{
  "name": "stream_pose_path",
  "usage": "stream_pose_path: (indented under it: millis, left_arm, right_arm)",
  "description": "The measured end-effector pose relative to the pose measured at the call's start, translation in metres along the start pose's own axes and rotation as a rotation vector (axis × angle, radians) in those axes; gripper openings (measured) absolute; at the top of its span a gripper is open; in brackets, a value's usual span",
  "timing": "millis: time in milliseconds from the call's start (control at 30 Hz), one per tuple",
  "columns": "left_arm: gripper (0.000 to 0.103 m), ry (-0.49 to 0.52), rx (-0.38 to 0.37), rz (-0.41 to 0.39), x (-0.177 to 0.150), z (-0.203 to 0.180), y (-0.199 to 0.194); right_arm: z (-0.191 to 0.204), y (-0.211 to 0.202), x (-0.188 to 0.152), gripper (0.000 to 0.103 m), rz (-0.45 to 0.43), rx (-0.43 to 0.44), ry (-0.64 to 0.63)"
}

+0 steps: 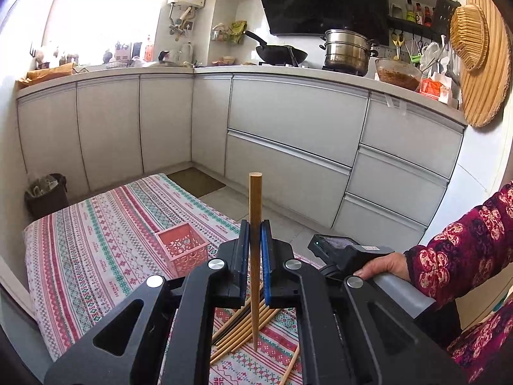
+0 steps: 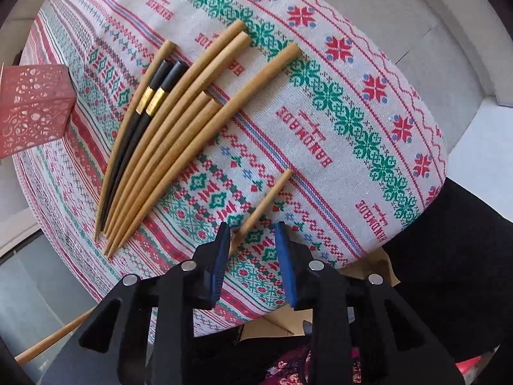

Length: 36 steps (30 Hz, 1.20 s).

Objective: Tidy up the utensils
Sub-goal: 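Carry the chopstick upright to the pink basket with the left tool while the right tool grasps and carries another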

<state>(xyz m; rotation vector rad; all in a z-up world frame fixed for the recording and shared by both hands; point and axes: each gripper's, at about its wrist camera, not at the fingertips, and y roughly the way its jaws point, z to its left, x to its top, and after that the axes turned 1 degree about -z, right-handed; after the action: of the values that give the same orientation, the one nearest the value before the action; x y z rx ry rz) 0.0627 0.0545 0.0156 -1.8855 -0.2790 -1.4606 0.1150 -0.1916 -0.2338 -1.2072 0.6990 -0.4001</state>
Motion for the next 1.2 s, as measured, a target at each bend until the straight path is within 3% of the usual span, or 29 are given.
stream_pose_path:
  millis: [100,167,200,233,433,600,733,833,933,1200]
  left_arm:
    - [0.006,0.000,-0.002,-0.005,0.001,0.000,-0.001]
    - [0.006,0.005,-0.006,-0.007,0.001,-0.002,-0.002]
    - [0.006,0.007,-0.007,-0.009,0.001,-0.002,-0.003]
    - [0.006,0.007,-0.006,-0.011,0.001,-0.002,-0.003]
    - [0.006,-0.021,0.009,-0.031,0.000,0.003,-0.005]
    - [0.006,-0.045,0.033,-0.052,0.000,0.004,-0.007]
    - [0.006,-0.082,0.052,-0.077,0.000,0.007,-0.009]
    - [0.006,-0.117,0.060,-0.092,0.000,0.009,-0.009]
    - [0.006,-0.136,0.066,-0.099,0.000,0.010,-0.008]
    - [0.006,-0.202,0.147,-0.114,0.018,0.026,0.003]
  right_arm:
    - [-0.001,-0.001,0.006,0.032,0.007,0.004,0.038]
    - [0.008,0.002,0.006,0.032,0.005,-0.038,0.013]
    - [0.013,0.004,0.005,0.029,-0.005,-0.057,-0.004]
    - [0.014,0.002,0.005,0.018,-0.022,-0.071,-0.029]
    - [-0.004,-0.004,-0.004,0.006,-0.085,0.061,-0.070]
    - [-0.022,-0.030,-0.020,0.006,-0.218,0.239,-0.169]
    - [-0.034,-0.076,-0.049,0.006,-0.412,0.369,-0.333]
    - [-0.038,-0.109,-0.077,0.006,-0.573,0.392,-0.470]
    - [-0.040,-0.136,-0.098,0.006,-0.669,0.428,-0.536]
    - [-0.006,-0.193,-0.104,0.006,-0.815,0.526,-0.568]
